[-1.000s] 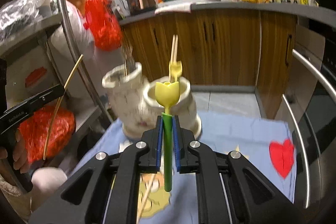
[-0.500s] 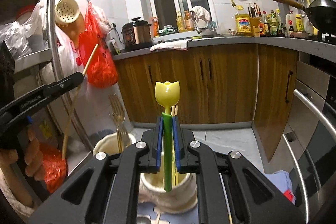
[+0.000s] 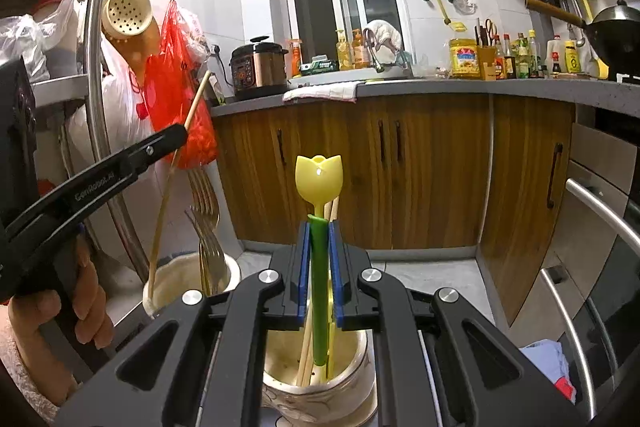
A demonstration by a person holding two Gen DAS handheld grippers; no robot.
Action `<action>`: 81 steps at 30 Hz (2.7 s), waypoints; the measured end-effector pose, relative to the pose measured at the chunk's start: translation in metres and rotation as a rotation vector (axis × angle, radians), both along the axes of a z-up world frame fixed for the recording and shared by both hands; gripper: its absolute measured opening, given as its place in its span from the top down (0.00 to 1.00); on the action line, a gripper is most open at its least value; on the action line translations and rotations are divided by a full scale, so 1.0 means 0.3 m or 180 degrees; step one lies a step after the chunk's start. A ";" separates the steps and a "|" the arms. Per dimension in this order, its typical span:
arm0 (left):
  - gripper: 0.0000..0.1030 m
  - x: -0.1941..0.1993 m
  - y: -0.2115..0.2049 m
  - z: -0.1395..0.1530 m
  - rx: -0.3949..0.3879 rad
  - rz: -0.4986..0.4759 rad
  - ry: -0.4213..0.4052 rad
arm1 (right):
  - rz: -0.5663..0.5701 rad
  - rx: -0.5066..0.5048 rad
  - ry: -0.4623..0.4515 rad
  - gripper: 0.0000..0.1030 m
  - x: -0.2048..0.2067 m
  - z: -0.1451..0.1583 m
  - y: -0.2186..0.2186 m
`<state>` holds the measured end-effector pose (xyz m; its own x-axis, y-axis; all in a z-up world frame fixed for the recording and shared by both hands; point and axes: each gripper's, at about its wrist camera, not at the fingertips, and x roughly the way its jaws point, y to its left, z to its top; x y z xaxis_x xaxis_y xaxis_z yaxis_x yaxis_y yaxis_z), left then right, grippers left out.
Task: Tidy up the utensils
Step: 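Lift the chopstick with the left tool while the right tool carries the green utensil over the holder, then open the left tool over the larger pot while the right tool releases the green utensil into the smaller pot, then move both tools back down over the spoon and chopstick on the cloth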
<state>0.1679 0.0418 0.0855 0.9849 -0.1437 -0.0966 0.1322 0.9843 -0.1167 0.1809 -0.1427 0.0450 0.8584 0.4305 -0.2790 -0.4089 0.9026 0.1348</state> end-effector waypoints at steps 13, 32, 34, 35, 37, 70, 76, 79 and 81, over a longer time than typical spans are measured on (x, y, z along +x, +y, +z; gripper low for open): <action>0.95 -0.068 0.007 -0.045 0.0132 -0.0159 0.0412 | 0.0043 -0.0079 0.0224 0.91 -0.011 -0.078 0.005; 0.95 -0.097 0.010 -0.165 0.0352 -0.0315 0.1215 | -0.0055 -0.0173 0.0540 0.91 -0.023 -0.138 0.004; 0.95 -0.097 0.006 -0.166 0.0375 -0.0308 0.1211 | -0.0064 -0.0157 0.0553 0.91 -0.021 -0.139 0.002; 0.95 -0.098 0.003 -0.166 0.0386 -0.0305 0.1206 | -0.0061 -0.0144 0.0555 0.91 -0.021 -0.140 -0.001; 0.95 -0.099 0.000 -0.167 0.0400 -0.0306 0.1205 | -0.0058 -0.0131 0.0554 0.91 -0.021 -0.136 -0.003; 0.07 -0.321 0.018 -0.210 0.0438 0.0018 0.1532 | 0.0075 -0.0530 0.0844 0.05 -0.325 -0.183 -0.071; 0.07 -0.328 0.037 -0.321 0.0378 0.0031 0.1835 | 0.0115 -0.0752 0.1101 0.06 -0.330 -0.265 -0.030; 0.07 -0.316 0.051 -0.360 0.0288 0.0024 0.1976 | 0.0134 -0.0950 0.1345 0.22 -0.322 -0.318 0.002; 0.07 -0.310 0.053 -0.385 0.0236 -0.0014 0.2056 | 0.0175 -0.1024 0.1538 0.35 -0.314 -0.350 0.019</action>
<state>0.0748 0.0576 -0.0301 0.7245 -0.1178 -0.6791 0.0623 0.9924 -0.1057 0.0866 -0.1371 -0.0600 0.5799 0.2997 -0.7576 -0.4166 0.9082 0.0404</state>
